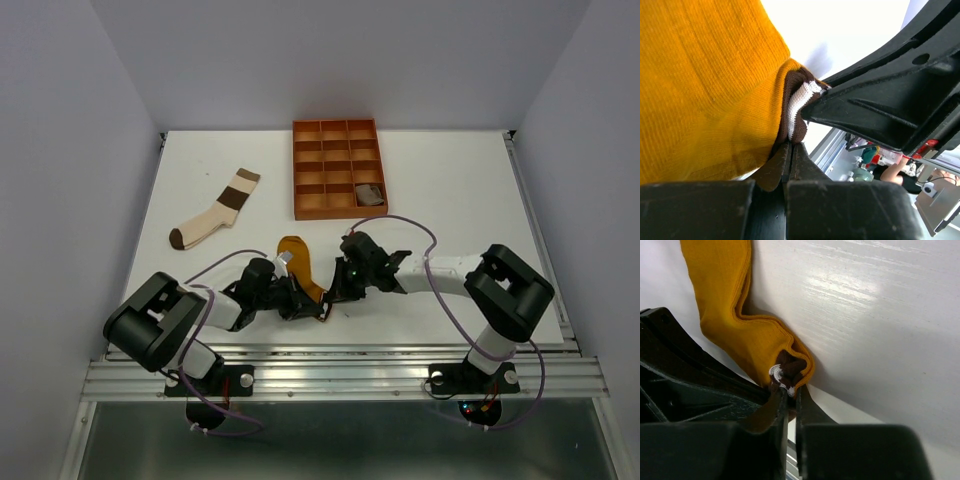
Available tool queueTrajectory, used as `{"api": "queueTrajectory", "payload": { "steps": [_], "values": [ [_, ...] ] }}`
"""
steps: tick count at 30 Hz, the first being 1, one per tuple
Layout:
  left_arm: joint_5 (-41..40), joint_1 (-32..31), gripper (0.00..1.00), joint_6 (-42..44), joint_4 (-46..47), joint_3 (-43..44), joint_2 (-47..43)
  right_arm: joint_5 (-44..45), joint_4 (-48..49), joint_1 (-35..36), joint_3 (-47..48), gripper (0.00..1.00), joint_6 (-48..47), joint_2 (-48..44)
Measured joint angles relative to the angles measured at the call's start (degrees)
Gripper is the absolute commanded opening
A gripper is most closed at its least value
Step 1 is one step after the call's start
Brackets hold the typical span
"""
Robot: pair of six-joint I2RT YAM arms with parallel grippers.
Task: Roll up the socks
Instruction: Roll the sock at the center of the board.
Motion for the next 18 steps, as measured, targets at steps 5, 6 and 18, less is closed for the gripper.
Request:
{"api": "queueTrajectory", "payload": {
  "steps": [5,6,18],
  "values": [
    [-1.62,0.00,0.22,2.80,-5.60,0.98,-3.39,3.39,-6.51,0.17,3.56,0.01,0.24,0.81],
    [-2.45,-0.02,0.29,3.61,-8.15,1.36,-5.11,4.02,-8.28,0.31,4.44,0.01,0.24,0.87],
    [-14.38,-0.61,0.70,14.16,-31.15,7.65,-30.45,11.15,-33.62,1.03,14.12,0.01,-2.40,1.68]
  ]
}}
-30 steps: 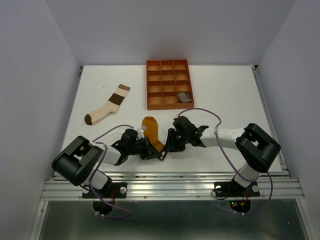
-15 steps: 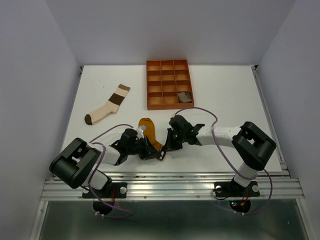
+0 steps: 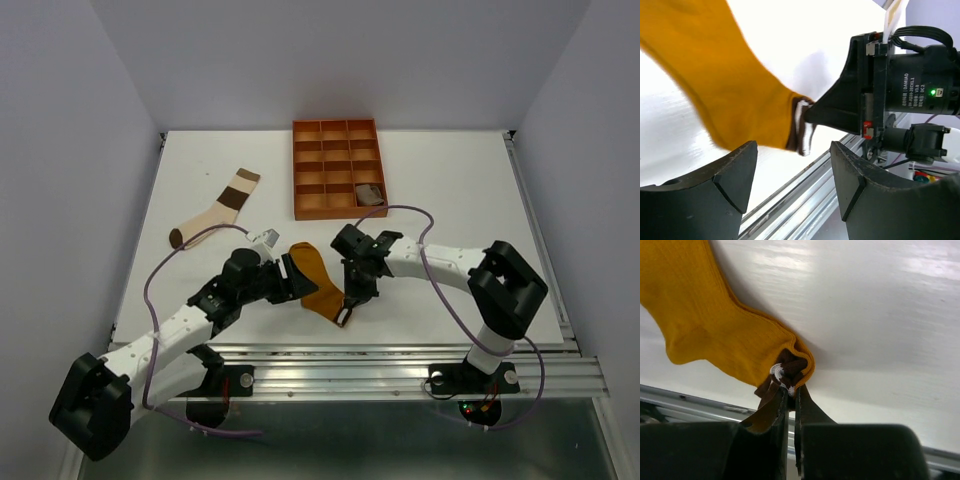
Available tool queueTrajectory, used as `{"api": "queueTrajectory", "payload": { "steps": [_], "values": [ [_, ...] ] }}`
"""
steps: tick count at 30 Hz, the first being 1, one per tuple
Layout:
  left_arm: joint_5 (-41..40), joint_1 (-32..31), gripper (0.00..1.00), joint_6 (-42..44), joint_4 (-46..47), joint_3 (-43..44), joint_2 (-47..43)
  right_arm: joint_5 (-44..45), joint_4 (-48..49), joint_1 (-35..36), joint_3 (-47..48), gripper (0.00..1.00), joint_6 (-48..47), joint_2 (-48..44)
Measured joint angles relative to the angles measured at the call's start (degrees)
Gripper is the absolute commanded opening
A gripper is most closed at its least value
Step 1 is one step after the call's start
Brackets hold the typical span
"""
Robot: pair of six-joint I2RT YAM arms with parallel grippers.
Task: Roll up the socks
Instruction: Roll the sock at the center of the board.
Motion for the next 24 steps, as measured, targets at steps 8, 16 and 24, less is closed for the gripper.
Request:
{"api": "queueTrajectory", "payload": {
  "steps": [8,16,24],
  "values": [
    [-4.07,-1.70,0.70,1.77,-3.23,0.00,-1.18,6.64,-16.87,-0.02,7.89,0.01,-2.60,4.52],
    [-7.69,-4.81,0.70,3.37,-3.32,0.02,-1.44,12.52,-31.45,-0.09,12.81,0.03,-4.28,11.13],
    [-16.98,-17.86,0.65,4.83,-3.30,1.57,-0.90,15.82,-37.33,-0.09,19.02,0.08,-5.16,17.20]
  ]
}}
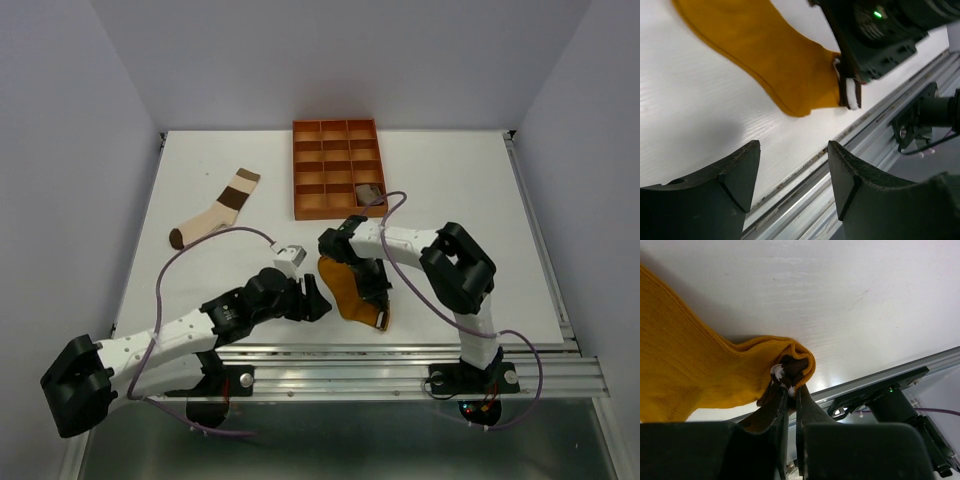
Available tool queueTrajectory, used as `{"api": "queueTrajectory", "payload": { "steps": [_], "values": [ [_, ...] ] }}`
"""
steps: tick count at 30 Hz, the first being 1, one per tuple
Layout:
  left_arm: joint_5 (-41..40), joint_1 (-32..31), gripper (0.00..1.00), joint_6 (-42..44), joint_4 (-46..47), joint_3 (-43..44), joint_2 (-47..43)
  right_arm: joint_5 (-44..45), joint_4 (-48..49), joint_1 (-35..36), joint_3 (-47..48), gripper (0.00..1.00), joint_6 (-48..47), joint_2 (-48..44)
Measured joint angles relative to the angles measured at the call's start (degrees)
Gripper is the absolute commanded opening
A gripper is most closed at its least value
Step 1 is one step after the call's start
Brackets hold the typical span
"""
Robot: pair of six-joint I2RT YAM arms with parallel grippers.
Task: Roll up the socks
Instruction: Roll the sock at the center of the board.
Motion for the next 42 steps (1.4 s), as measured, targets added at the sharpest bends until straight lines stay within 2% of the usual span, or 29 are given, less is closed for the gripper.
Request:
{"api": "queueTrajectory", "payload": {
  "steps": [10,13,21,27,32,36,39,42],
  "values": [
    [-16.22,-21.14,0.60,-0.28,0.04,3.72,1.60,-0.22,-2.60,0.00,4.59,0.10,-2.62,4.35],
    [-20.63,-24.68,0.59,-1.66,-0.22,4.87,2.23,-2.12,-1.44,-0.20,4.48,0.10,-3.65,4.37],
    [-29.68,-27.26,0.56,-7.30,-3.34,9.07,12.00,-4.50,-0.79,-0.31,4.98,0.18,-4.52,5.86],
    [-36.04,-32.59,0.56,-9.46,-8.39,17.86,22.97,-5.46,-0.59,-0.33,4.98,0.19,-4.59,6.16],
    [-38.77,-36.35,0.58,-10.40,-8.76,19.82,23.47,-6.73,-0.07,-0.70,4.98,0.23,-4.72,6.23],
    [-40.28,-36.39,0.59,-11.85,-9.31,19.80,23.39,-8.57,1.01,-0.96,4.94,0.25,-4.20,6.23],
    [-41.16,-36.35,0.59,-13.18,-9.70,19.74,22.93,-9.97,1.79,-1.38,4.68,0.33,-3.50,6.21],
    [-41.75,-36.35,0.60,-14.95,-9.88,19.30,21.90,-10.91,2.95,-1.81,3.80,0.33,-2.36,5.66]
  ]
}}
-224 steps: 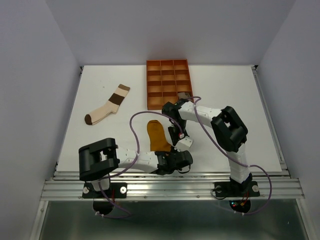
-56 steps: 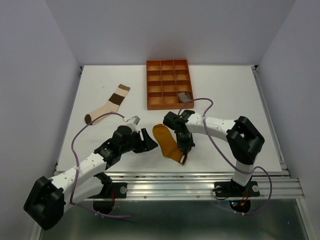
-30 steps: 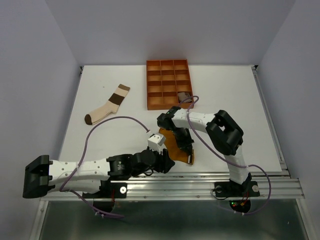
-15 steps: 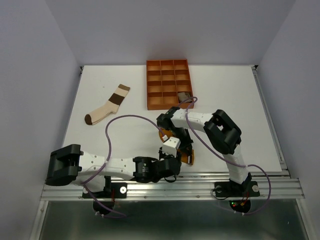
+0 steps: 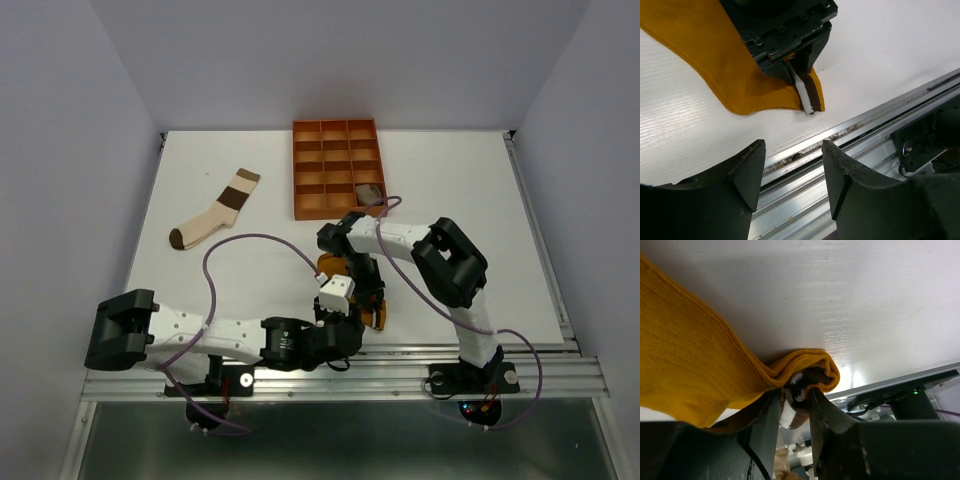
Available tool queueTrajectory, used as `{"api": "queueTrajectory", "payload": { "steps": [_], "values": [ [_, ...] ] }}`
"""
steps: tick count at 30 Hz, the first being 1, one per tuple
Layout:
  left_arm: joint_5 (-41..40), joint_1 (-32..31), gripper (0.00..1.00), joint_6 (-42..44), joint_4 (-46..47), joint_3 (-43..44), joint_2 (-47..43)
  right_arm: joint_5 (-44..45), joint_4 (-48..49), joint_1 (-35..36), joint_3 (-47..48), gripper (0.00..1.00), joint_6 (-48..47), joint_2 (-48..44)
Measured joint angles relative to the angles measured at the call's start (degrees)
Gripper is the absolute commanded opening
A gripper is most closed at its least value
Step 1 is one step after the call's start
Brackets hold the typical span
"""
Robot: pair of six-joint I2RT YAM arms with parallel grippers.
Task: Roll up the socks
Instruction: Roll the sock at the center of the board.
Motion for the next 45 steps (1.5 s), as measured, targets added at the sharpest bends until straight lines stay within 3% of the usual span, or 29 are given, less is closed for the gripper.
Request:
{"api": "queueTrajectory", "payload": {
  "steps": [9,19,25,33,45],
  "values": [
    [-0.68,0.85,0.61,-3.67,-0.17,-4.26,-4.61,-1.86,8.39,-1.29,-8.02,0.36,4.87,-7.34],
    [0.28,3.48,0.61,-3.34,0.44,-4.26,-0.98,-8.24,18.82,-2.80,-12.26,0.29,10.10,-11.80],
    [2.29,6.32,0.64,1.27,6.27,-4.94,-0.87,-14.49,26.77,-4.83,-15.28,0.30,14.03,-13.29],
    [7.48,9.86,0.62,13.73,13.51,-6.80,0.17,-19.12,35.74,-5.53,-16.35,0.29,16.41,-12.92],
    [10.62,15.78,0.59,15.32,5.09,-6.82,-0.48,-21.49,40.52,-6.14,-16.79,0.29,17.03,-12.22]
  ]
}}
